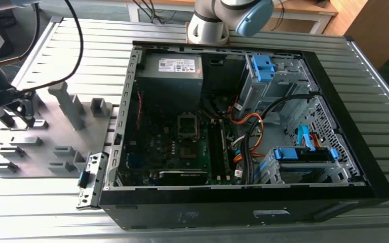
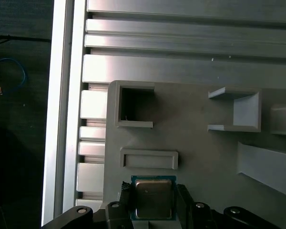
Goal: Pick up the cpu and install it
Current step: 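Pick up the cpu and move it towards the insertion slot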
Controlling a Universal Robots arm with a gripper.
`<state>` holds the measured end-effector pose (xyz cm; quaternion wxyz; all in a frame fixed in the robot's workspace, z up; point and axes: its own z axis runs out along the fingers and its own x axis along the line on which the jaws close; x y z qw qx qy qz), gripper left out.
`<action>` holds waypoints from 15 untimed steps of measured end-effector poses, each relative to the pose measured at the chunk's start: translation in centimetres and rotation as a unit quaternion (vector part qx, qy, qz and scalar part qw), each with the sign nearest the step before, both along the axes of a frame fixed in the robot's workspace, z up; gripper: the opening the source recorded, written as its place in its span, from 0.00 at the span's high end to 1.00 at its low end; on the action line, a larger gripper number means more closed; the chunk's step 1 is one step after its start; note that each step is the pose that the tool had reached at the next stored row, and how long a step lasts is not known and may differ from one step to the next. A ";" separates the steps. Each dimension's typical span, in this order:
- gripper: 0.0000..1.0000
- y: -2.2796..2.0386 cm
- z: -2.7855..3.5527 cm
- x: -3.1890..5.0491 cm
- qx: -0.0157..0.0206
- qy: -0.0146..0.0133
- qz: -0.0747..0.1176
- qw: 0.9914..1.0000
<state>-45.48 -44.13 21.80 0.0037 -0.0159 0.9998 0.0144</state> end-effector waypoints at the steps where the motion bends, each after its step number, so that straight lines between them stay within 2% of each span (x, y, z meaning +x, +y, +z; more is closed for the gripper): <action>1: 0.53 0.00 0.01 0.00 0.000 0.000 0.000 1.000; 15: 0.53 0.00 0.11 -0.01 0.000 0.000 0.000 1.000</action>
